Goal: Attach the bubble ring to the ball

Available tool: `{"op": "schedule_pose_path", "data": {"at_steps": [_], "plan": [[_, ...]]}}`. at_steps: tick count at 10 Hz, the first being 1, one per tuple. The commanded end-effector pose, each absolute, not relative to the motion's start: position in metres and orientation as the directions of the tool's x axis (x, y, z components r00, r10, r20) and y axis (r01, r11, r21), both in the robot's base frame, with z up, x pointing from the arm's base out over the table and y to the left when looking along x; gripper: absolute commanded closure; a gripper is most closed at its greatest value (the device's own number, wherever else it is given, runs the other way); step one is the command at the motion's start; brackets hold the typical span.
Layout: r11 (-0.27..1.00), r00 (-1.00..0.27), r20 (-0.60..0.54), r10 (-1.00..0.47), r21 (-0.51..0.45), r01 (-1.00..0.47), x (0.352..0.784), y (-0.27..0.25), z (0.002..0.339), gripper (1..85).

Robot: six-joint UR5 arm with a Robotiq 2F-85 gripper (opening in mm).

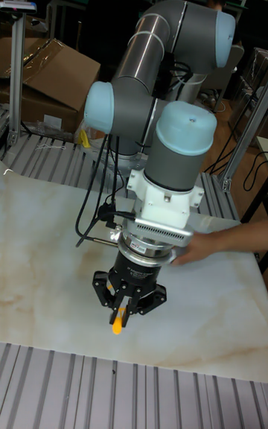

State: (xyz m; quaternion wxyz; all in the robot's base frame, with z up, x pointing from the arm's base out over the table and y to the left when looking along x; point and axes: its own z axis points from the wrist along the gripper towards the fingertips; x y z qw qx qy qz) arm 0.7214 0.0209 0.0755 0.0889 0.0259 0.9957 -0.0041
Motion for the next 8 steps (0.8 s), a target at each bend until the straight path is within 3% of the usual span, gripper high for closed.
{"op": "schedule_pose_path", "data": {"at_steps": [1, 2, 5, 8], "plan": [[1.0, -0.964, -0.265, -0.008, 0.012, -0.012, 0.743, 0.029, 0.086, 84.3], [1.0, -0.973, -0.232, -0.011, 0.009, -0.013, 0.734, 0.029, 0.083, 84.3], [0.999, -0.988, -0.148, 0.037, 0.01, 0.036, 0.669, 0.047, 0.16, 84.3], [0.996, -0.98, -0.174, 0.091, 0.024, 0.088, 0.655, 0.078, 0.161, 84.3]]}}
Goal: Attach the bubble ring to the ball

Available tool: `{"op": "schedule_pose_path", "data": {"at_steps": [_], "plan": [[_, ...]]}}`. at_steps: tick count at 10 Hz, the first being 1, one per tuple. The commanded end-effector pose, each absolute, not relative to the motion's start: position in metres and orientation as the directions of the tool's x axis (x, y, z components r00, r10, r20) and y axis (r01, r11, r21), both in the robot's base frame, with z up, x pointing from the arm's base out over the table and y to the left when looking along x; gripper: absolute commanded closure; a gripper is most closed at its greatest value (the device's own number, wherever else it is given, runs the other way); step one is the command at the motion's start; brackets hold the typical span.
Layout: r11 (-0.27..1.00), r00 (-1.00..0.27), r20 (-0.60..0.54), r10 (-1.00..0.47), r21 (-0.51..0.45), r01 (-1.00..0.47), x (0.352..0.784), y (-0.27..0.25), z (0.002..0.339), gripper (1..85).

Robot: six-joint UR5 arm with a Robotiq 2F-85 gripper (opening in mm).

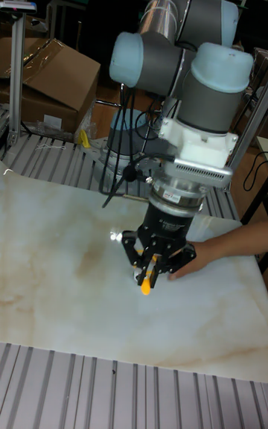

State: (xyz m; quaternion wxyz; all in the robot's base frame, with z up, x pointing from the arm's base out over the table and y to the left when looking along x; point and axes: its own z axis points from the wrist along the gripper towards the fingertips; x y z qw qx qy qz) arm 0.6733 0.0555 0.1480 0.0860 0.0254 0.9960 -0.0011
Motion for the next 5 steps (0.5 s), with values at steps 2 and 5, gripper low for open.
{"op": "schedule_pose_path", "data": {"at_steps": [2, 5], "plan": [[0.995, -0.968, -0.232, 0.094, 0.054, 0.084, 0.66, 0.089, 0.126, 84.3], [0.995, -0.962, -0.256, 0.093, 0.051, 0.083, 0.656, 0.083, 0.083, 84.3]]}}
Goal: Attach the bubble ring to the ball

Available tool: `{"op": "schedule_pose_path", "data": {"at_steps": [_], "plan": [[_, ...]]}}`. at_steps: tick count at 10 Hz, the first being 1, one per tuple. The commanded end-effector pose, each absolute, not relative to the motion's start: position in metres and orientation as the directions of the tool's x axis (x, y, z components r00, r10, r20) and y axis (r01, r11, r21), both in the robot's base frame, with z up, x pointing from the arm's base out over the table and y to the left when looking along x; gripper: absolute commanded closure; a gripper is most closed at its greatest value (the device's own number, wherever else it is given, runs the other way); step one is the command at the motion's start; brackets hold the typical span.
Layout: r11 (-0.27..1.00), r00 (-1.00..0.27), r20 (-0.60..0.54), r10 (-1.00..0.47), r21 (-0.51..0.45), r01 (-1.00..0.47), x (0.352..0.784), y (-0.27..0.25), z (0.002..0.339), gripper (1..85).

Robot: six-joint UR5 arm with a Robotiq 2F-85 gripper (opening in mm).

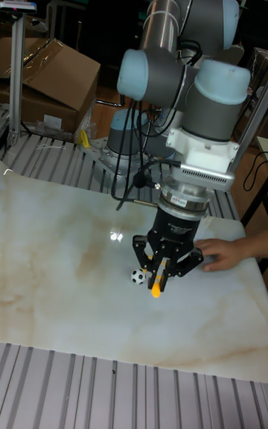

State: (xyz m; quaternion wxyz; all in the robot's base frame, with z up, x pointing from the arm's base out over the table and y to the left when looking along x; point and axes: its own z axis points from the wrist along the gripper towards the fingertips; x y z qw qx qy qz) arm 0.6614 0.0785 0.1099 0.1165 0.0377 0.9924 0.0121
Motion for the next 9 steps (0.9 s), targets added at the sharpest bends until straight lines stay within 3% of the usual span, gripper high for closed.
{"op": "schedule_pose_path", "data": {"at_steps": [1, 5, 9], "plan": [[0.995, -0.96, -0.266, 0.092, 0.061, 0.078, 0.653, 0.085, 0.07, 84.3], [0.997, -0.961, -0.268, 0.072, 0.058, 0.059, 0.64, 0.082, 0.047, 84.3], [0.997, -0.968, -0.242, 0.066, 0.052, 0.055, 0.642, 0.08, 0.052, 84.3]]}}
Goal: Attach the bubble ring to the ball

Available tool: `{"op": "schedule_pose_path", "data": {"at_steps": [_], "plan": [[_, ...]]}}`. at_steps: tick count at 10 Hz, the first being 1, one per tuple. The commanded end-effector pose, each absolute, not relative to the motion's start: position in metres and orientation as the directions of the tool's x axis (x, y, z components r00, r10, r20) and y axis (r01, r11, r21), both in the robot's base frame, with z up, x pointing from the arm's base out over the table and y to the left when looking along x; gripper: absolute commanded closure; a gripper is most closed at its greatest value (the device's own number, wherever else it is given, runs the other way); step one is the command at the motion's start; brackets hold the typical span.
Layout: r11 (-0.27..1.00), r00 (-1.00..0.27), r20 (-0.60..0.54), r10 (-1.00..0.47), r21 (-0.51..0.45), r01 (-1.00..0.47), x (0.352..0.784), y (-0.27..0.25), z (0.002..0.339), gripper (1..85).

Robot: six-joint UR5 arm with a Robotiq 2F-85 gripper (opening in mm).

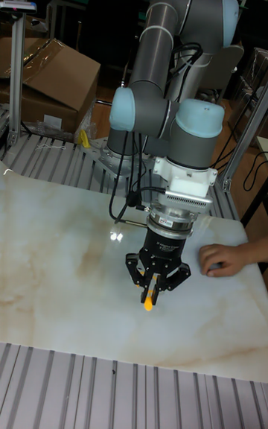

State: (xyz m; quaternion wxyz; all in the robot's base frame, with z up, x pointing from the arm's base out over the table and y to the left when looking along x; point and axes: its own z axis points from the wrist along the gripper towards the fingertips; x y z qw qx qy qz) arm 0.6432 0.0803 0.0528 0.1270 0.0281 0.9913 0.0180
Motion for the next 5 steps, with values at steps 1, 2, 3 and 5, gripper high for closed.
{"op": "schedule_pose_path", "data": {"at_steps": [1, 2, 3, 5], "plan": [[0.998, -0.97, -0.236, 0.05, 0.052, 0.039, 0.641, 0.081, 0.051, 84.3], [0.998, -0.977, -0.211, 0.042, 0.058, 0.03, 0.634, 0.084, 0.05, 84.3], [0.999, -0.985, -0.171, 0.023, 0.053, 0.014, 0.623, 0.083, 0.048, 84.3], [0.999, -0.993, -0.115, 0.033, 0.038, 0.029, 0.606, 0.08, 0.045, 84.3]]}}
